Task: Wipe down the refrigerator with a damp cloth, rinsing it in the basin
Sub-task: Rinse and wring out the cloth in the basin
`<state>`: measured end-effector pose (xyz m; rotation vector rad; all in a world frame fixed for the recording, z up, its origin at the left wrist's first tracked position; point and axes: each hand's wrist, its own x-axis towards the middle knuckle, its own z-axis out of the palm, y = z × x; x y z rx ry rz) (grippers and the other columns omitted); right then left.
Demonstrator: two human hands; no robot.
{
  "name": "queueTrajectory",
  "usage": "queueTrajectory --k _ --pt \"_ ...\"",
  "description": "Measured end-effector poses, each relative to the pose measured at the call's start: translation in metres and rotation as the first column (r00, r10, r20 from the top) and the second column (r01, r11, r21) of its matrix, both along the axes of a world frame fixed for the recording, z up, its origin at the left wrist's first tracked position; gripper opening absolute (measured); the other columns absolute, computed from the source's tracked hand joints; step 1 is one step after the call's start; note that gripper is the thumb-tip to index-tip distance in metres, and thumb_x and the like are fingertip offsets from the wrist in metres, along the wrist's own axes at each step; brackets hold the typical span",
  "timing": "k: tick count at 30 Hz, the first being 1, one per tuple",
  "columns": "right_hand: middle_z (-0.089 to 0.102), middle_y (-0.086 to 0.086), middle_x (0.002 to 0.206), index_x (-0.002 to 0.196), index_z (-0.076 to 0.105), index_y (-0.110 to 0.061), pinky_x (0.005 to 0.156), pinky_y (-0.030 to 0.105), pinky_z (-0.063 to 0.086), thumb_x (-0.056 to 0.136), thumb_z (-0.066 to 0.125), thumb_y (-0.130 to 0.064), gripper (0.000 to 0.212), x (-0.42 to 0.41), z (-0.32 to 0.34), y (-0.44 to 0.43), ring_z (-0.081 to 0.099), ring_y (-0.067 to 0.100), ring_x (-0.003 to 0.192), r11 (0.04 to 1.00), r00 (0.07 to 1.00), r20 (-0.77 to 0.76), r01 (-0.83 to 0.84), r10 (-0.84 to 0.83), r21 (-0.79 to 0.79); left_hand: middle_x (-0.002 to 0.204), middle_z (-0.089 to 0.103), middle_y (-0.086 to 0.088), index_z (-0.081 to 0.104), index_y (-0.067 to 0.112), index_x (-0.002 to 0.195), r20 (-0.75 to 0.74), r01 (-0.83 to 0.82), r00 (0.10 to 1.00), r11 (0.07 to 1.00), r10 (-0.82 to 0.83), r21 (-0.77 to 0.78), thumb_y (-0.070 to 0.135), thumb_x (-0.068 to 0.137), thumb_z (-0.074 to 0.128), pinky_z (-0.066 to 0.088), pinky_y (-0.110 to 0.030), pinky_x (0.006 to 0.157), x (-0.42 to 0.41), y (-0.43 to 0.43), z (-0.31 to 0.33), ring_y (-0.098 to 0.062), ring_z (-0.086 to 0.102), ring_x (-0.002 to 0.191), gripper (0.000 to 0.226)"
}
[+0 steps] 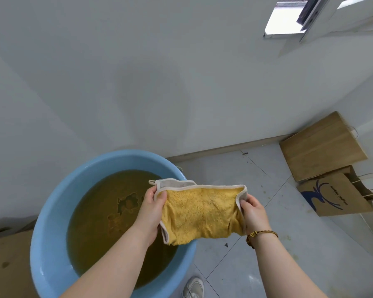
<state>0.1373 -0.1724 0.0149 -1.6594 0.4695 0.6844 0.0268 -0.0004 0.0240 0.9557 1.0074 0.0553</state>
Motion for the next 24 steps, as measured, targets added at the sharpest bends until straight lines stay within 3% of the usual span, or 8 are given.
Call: queueTrajectory --k 3,7,9,11,12,16,20,24 --pt "0.055 0.005 0.074 0.084 0.059 -0.012 0.063 0.031 0.043 0.093 0.037 0.003 0.029 0.002 -0.021 0.002 0.050 0.018 0.066 0.999 1.000 -0.001 -0.023 0.023 -0.037 0.102 0.055 0.001 0.038 0.022 0.129 -0.011 0.050 0.999 0.999 -0.050 0.017 0.008 0.086 0.056 0.049 -0.031 0.066 0.000 -0.001 -0.015 -0.017 0.057 0.091 0.048" --pt "0.059 0.002 0.083 0.104 0.060 -0.002 0.068 0.028 0.044 0.094 0.038 0.000 0.024 0.015 -0.046 0.010 0.054 0.018 0.076 0.991 0.996 0.074 -0.044 0.053 -0.123 0.102 0.056 0.000 0.039 0.024 0.126 -0.017 0.028 0.999 1.000 -0.028 0.000 -0.005 0.083 0.056 0.049 -0.032 0.064 0.005 0.002 -0.036 -0.018 0.057 0.090 0.055" --pt "0.060 0.007 0.106 0.123 0.053 -0.002 0.082 0.030 0.042 0.095 0.040 -0.004 0.031 0.022 -0.055 0.015 0.054 0.023 0.099 0.984 0.992 0.080 -0.085 0.098 -0.155 0.104 0.057 -0.002 0.041 0.022 0.127 -0.030 0.025 0.999 1.000 -0.025 0.010 -0.006 0.083 0.057 0.050 -0.035 0.068 0.010 0.003 -0.048 -0.020 0.058 0.093 0.055" --pt "0.044 0.009 0.137 0.136 0.038 -0.007 0.100 0.029 0.033 0.095 0.044 -0.010 0.042 0.019 -0.064 0.025 0.041 0.023 0.126 0.962 0.975 0.062 -0.197 0.212 -0.191 0.109 0.057 -0.004 0.040 0.018 0.130 -0.096 0.036 0.995 0.997 -0.030 0.064 -0.004 0.082 0.058 0.050 -0.039 0.077 0.011 0.003 -0.061 -0.023 0.057 0.098 0.056" --pt "0.037 0.008 0.144 0.139 0.034 -0.008 0.104 0.029 0.029 0.095 0.046 -0.012 0.046 0.013 -0.064 0.033 0.034 0.021 0.132 0.947 0.958 0.064 -0.265 0.281 -0.183 0.114 0.055 -0.006 0.040 0.017 0.132 -0.139 0.043 0.990 0.994 -0.029 0.099 -0.003 0.082 0.059 0.049 -0.040 0.081 0.010 0.003 -0.065 -0.025 0.055 0.101 0.057" --pt "0.048 0.002 0.126 0.134 0.039 -0.013 0.097 0.023 0.037 0.090 0.056 -0.014 0.048 -0.020 -0.061 0.062 0.045 0.018 0.123 0.872 0.869 0.080 -0.485 0.489 -0.065 0.126 0.050 -0.009 0.041 0.015 0.132 -0.289 0.108 0.957 0.965 -0.036 0.239 0.002 0.082 0.061 0.046 -0.041 0.086 0.013 0.003 -0.074 -0.028 0.051 0.110 0.054" --pt "0.054 -0.004 0.112 0.129 0.042 -0.020 0.084 0.018 0.042 0.089 0.056 -0.015 0.042 -0.030 -0.061 0.075 0.051 0.010 0.100 0.810 0.804 0.163 -0.522 0.572 -0.266 0.134 0.046 -0.011 0.037 0.014 0.134 -0.384 0.188 0.922 0.918 -0.042 0.349 0.003 0.083 0.061 0.043 -0.042 0.093 0.022 -0.002 -0.076 -0.030 0.048 0.117 0.058" --pt "0.054 0.000 0.124 0.132 0.039 -0.021 0.085 0.020 0.041 0.091 0.053 -0.019 0.044 -0.025 -0.057 0.074 0.052 0.016 0.110 0.722 0.734 0.129 -0.593 0.667 -0.356 0.138 0.038 -0.009 0.041 0.017 0.132 -0.394 0.237 0.918 0.854 -0.041 0.463 0.006 0.086 0.058 0.042 -0.037 0.094 0.027 -0.004 -0.065 -0.023 0.042 0.123 0.050"
